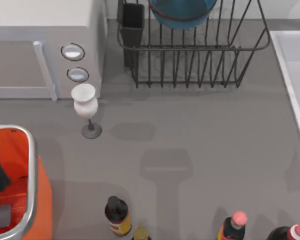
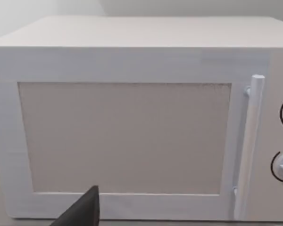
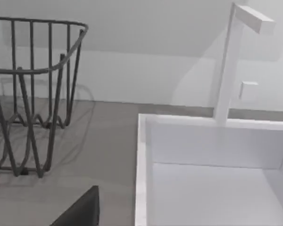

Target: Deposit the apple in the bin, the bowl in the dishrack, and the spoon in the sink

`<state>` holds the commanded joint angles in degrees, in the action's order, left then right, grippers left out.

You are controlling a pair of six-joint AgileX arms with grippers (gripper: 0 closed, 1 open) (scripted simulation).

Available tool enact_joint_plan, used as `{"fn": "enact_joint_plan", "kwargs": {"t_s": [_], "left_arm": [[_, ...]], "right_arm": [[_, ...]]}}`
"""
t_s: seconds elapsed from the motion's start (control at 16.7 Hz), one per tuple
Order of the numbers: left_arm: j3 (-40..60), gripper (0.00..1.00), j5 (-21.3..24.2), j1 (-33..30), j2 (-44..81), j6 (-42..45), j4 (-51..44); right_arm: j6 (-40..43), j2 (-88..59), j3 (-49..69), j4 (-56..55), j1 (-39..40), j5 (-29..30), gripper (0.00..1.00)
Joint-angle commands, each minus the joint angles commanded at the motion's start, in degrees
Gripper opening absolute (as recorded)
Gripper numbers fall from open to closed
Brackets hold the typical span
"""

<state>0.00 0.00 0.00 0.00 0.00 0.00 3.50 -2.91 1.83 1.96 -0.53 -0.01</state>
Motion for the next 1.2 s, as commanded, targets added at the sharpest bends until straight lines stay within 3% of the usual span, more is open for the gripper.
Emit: {"fn": "enact_joint_plan", "kwargs": {"t_s": [0.3, 0.9, 1.2], "left_arm": [[0.00, 1.00, 0.00, 0.00, 0.00, 0.00, 0.00], [0.00, 1.00, 0.00, 0.00, 0.00, 0.00, 0.00], [0.00, 1.00, 0.00, 0.00, 0.00, 0.00, 0.00]], "right_arm": [[17.39, -12.13, 7.77, 9.28, -3.72, 0.09, 1.00], [73.84, -48.10, 30.14, 36.91, -14.49, 0.38, 1.00], [98.00, -63.82, 40.06, 48.99, -19.16, 0.41, 1.00]]}}
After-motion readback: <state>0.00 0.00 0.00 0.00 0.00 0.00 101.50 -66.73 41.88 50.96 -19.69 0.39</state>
